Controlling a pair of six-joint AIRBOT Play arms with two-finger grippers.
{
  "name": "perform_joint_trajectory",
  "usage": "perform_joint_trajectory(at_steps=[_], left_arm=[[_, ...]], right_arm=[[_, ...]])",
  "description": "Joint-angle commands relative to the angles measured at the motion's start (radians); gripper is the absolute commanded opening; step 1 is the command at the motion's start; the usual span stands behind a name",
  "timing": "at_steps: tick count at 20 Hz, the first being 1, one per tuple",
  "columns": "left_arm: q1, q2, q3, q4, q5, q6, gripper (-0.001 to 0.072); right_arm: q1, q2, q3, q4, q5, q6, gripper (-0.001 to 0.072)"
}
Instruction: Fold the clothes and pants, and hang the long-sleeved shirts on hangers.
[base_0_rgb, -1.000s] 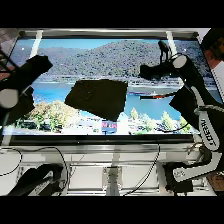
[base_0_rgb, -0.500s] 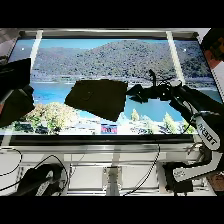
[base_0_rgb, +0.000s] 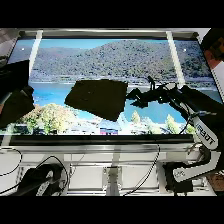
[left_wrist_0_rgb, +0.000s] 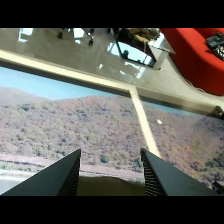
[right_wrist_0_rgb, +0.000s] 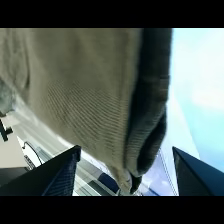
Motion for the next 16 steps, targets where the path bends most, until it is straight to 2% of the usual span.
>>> perform_joint_trajectory(at_steps=[1, 3, 8, 16], left_arm=[[0.000, 0.001, 0.000, 0.000, -0.001, -0.003, 0.0442], [0.000, 0.002, 0.000, 0.000, -0.001, -0.003, 0.0442], [0.000, 0.002, 0.000, 0.000, -0.001, -0.003, 0.0442], [0.000, 0.002, 0.000, 0.000, -0.001, -0.003, 0.0442]], right_arm=[[0.002, -0.035, 0.000, 0.028, 0.022, 0.045, 0.0605], [0.002, -0.064, 0.001, 0.085, 0.031, 0.043, 0.0609], [0.003, -0.101, 0.006, 0.086, 0.005, 0.115, 0.0621], [0.119, -0.175, 0.008, 0.225, -0.025, 0.117, 0.0621]])
